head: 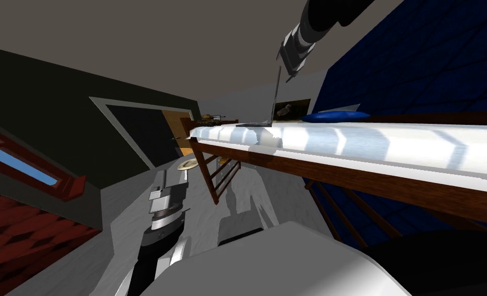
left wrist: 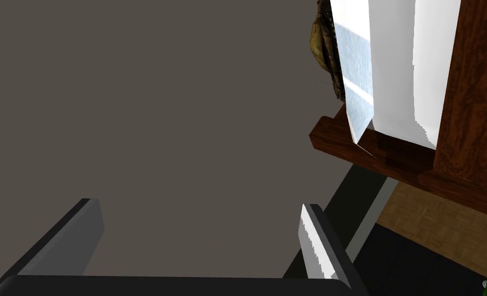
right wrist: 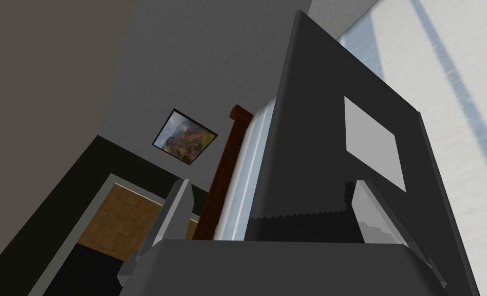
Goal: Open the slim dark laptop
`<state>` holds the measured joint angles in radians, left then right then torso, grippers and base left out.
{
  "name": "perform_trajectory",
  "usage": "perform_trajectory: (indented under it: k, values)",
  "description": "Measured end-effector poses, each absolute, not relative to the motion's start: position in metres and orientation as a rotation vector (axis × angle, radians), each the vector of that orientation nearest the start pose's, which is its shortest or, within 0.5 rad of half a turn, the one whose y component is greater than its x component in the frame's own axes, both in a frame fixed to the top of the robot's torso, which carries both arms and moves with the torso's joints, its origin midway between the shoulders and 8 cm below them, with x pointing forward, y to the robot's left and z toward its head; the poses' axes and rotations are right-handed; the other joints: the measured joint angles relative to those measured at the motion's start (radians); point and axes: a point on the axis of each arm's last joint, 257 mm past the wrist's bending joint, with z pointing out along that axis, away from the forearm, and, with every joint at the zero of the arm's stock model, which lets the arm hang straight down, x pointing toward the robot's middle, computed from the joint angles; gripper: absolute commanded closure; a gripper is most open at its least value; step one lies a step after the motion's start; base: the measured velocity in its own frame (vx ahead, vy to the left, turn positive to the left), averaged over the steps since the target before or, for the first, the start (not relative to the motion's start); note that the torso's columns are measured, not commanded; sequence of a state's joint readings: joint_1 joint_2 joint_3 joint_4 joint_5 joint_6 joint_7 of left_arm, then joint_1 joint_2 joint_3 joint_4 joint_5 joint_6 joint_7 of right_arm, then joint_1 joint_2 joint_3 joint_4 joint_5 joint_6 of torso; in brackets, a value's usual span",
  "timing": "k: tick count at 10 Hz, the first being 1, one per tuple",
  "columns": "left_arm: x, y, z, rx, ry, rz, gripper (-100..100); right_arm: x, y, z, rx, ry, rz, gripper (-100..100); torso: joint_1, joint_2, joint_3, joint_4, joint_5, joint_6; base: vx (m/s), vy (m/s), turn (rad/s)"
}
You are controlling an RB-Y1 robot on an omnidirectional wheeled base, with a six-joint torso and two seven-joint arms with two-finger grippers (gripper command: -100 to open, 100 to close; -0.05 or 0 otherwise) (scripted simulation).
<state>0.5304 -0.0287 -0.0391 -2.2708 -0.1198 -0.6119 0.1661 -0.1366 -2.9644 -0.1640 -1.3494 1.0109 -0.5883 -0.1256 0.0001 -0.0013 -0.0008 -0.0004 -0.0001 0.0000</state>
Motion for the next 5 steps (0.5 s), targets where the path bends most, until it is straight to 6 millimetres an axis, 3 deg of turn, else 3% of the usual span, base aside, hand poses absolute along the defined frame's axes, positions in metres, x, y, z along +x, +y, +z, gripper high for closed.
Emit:
perform_trajectory:
  k: [1,5]
  values:
    - [0.328,0.253,0.031,-0.604,0.576,-1.433,0,0.47,-0.292,0.467,-1.652,1.099,-1.806,100,0.0,0.004,0.002,0.001,0.0,-0.001,-0.065,0.024,0.227]
    - [0.328,0.253,0.031,-0.604,0.575,-1.434,0,0.48,-0.324,0.473,-1.617,1.166,-1.866,100,0.005,0.015,0.009,0.002,-0.001,0.0,-0.168,0.005,0.215]
